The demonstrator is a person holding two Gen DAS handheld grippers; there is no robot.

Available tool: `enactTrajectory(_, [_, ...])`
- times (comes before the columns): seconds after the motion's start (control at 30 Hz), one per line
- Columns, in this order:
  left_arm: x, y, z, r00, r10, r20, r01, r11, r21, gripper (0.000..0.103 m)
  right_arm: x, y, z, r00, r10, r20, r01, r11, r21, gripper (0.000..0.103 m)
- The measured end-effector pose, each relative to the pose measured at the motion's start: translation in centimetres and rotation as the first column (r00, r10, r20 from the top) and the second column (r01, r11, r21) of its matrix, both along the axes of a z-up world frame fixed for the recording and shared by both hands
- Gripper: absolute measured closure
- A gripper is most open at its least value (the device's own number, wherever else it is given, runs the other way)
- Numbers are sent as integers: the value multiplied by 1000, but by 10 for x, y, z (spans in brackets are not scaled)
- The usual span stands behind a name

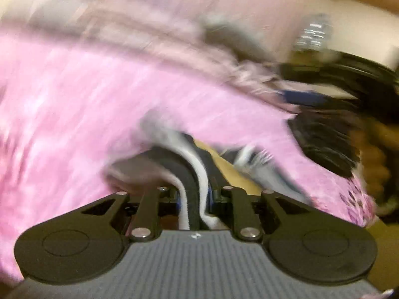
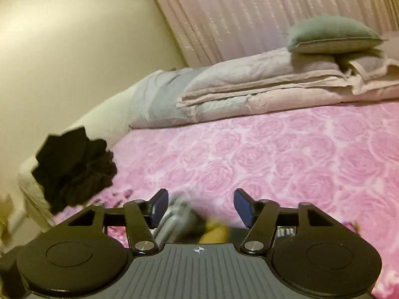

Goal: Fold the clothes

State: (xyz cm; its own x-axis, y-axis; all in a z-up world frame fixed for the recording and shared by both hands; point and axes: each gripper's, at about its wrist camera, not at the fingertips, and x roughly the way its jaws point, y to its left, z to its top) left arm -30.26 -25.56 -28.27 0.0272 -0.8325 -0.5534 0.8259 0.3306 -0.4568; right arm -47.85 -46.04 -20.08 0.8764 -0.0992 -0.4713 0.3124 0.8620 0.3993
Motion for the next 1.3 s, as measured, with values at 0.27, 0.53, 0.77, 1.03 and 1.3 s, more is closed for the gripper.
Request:
enactTrajectory(0.27, [52,11,-29,982,-58,-179,52,998,-35,87,-94,8,-70,996,-44,-84,29,985,-169,17])
enactTrajectory(0.53, [62,44,-55,936,22,-350,-26,1000,-4,83,-157,85,-116,968,68,-241,-188,833,-521,9])
enactTrajectory(0.77, [61,72,-17,975,71,-210,-70,997,11,82,-153,69,-119,978,134,-162,-194,870,-453,9])
enactTrajectory(1.03, [98,13,24,994,29,-107,-28,999,17,52,-105,-47,-116,996,-40,-82,34,997,-63,9])
enactTrajectory(1.3, [110,-60,-25,989,-83,-126,100,986,137,77,-40,-123,-151,987,-52,-149,85,972,220,42])
